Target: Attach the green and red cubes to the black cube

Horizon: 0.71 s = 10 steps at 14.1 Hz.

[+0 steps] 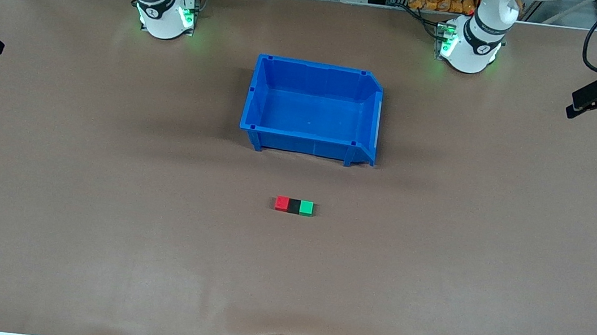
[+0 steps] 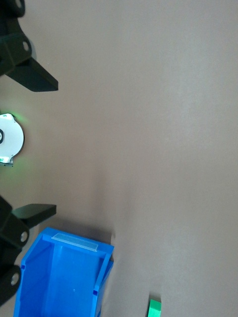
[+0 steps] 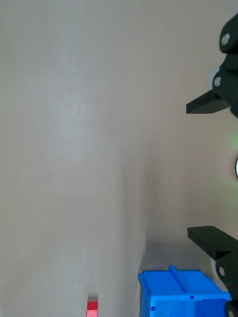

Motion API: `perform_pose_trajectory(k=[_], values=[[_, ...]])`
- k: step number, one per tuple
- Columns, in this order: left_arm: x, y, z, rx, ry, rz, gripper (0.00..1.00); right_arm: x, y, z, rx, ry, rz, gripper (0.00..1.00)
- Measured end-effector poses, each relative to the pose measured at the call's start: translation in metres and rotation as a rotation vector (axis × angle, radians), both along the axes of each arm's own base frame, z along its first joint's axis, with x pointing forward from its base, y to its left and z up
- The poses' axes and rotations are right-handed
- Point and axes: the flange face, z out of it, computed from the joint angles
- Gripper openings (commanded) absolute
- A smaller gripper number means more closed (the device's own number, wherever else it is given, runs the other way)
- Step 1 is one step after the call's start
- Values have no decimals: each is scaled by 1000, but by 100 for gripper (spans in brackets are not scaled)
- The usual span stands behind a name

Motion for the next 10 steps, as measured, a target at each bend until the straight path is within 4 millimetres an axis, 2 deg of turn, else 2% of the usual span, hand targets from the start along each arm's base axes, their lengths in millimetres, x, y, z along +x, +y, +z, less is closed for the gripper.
perform_pose_trajectory(k=[10], values=[[-1, 0, -1, 26, 4, 2, 100, 2, -1, -2, 0, 5, -2, 100]])
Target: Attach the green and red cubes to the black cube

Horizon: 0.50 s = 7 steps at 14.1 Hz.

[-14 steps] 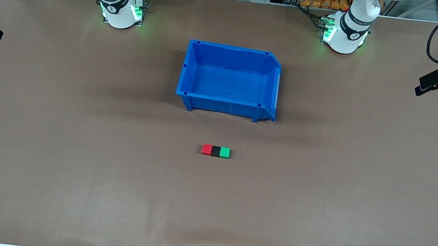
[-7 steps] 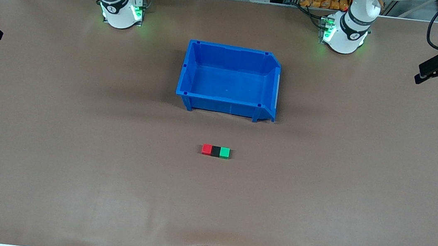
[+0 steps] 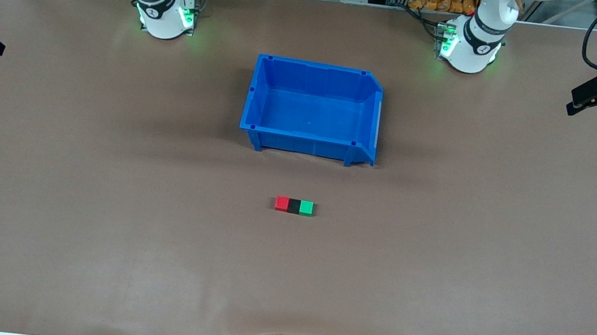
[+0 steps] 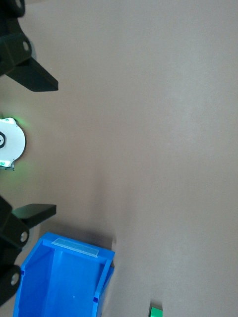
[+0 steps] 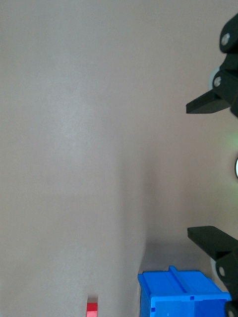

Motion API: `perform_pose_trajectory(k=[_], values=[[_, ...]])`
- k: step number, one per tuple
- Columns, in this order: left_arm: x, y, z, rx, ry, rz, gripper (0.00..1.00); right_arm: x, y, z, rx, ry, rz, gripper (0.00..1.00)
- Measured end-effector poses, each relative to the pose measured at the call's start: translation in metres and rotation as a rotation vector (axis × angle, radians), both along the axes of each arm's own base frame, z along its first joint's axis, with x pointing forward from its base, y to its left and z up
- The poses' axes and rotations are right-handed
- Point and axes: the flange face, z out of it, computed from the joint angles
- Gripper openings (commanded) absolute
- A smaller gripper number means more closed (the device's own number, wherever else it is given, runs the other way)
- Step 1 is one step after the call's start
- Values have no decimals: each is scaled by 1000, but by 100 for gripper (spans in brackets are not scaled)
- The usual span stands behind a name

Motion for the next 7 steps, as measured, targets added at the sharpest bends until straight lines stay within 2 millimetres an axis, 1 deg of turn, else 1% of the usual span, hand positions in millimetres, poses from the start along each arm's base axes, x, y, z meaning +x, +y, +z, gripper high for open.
perform_pose_trajectory(k=[4, 7], values=[[-2, 4, 5, 6, 1, 6, 100, 0, 0, 0, 0, 0, 0, 100], [-5, 2, 6, 7, 20, 4, 100, 0, 0, 0, 0, 0, 0, 100]])
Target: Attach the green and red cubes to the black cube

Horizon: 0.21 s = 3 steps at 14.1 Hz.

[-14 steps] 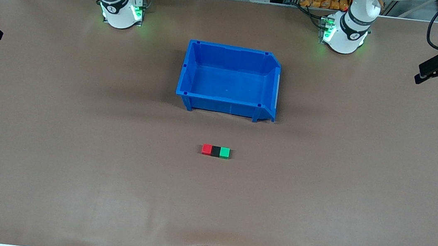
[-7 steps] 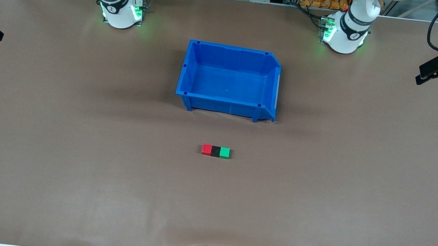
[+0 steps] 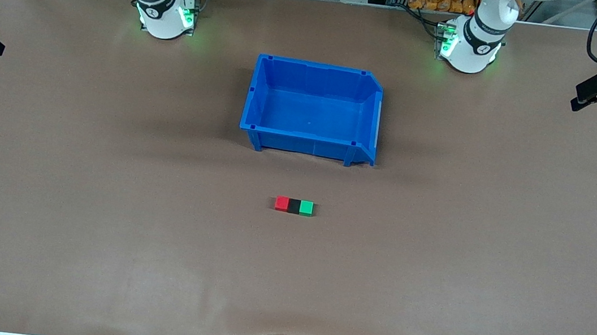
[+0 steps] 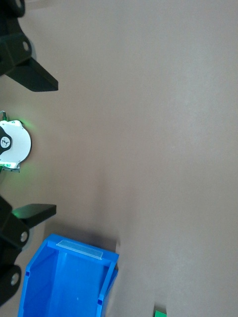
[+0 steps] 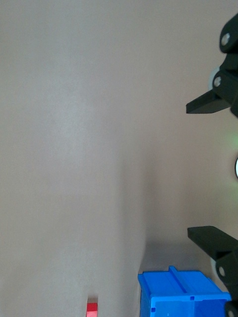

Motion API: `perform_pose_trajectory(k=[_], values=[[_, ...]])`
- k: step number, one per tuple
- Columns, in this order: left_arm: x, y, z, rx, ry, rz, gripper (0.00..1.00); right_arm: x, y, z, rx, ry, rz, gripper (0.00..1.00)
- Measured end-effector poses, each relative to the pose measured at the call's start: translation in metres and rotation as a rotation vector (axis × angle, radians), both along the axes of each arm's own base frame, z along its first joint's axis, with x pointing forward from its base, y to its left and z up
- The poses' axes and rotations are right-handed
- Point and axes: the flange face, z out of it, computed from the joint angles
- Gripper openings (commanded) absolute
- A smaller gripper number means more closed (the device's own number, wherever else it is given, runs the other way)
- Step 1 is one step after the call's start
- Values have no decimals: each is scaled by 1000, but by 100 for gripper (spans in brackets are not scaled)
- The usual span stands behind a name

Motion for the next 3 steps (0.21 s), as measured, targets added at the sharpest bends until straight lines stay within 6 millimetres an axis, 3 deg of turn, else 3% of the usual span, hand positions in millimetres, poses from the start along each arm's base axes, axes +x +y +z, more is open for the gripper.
perform_pose_trajectory(k=[3], values=[[0, 0, 0, 1, 3, 0, 100, 0, 0, 0, 0, 0, 0, 100]])
